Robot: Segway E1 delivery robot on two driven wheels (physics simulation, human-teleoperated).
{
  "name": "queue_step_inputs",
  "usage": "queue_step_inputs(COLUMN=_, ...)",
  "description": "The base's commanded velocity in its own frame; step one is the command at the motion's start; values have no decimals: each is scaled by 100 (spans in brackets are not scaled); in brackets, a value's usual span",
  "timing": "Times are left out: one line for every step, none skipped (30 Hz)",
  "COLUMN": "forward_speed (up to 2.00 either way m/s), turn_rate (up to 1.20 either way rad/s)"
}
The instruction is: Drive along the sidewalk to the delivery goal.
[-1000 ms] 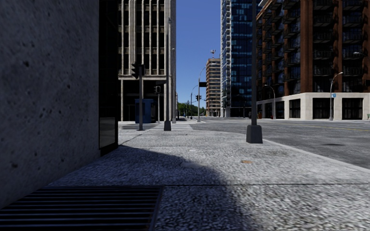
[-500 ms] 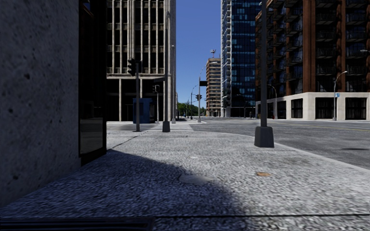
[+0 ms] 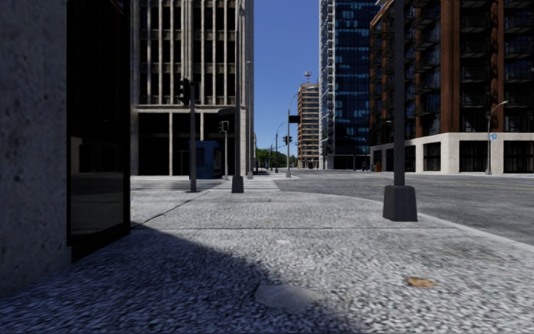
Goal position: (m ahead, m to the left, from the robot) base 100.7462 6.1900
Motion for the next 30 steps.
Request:
queue_step_inputs(forward_speed=132, turn_rate=0)
queue_step_inputs(forward_speed=132, turn_rate=0)
queue_step_inputs(forward_speed=132, turn_rate=0)
queue_step_inputs(forward_speed=132, turn_rate=0)
queue_step_inputs(forward_speed=132, turn_rate=0)
queue_step_inputs(forward_speed=132, turn_rate=0)
queue_step_inputs(forward_speed=132, turn_rate=0)
queue_step_inputs(forward_speed=132, turn_rate=0)
queue_step_inputs(forward_speed=131, turn_rate=0)
queue_step_inputs(forward_speed=131, turn_rate=0)
queue_step_inputs(forward_speed=131, turn_rate=0)
queue_step_inputs(forward_speed=131, turn_rate=0)
queue_step_inputs(forward_speed=131, turn_rate=0)
queue_step_inputs(forward_speed=131, turn_rate=0)
queue_step_inputs(forward_speed=131, turn_rate=0)
queue_step_inputs(forward_speed=131, turn_rate=0)
queue_step_inputs(forward_speed=143, turn_rate=0)
queue_step_inputs(forward_speed=152, turn_rate=0)
queue_step_inputs(forward_speed=155, turn_rate=0)
queue_step_inputs(forward_speed=155, turn_rate=0)
queue_step_inputs(forward_speed=156, turn_rate=0)
queue_step_inputs(forward_speed=156, turn_rate=0)
queue_step_inputs(forward_speed=158, turn_rate=0)
queue_step_inputs(forward_speed=160, turn_rate=0)
queue_step_inputs(forward_speed=160, turn_rate=0)
queue_step_inputs(forward_speed=161, turn_rate=0)
queue_step_inputs(forward_speed=161, turn_rate=0)
queue_step_inputs(forward_speed=162, turn_rate=0)
queue_step_inputs(forward_speed=164, turn_rate=0)
queue_step_inputs(forward_speed=164, turn_rate=0)
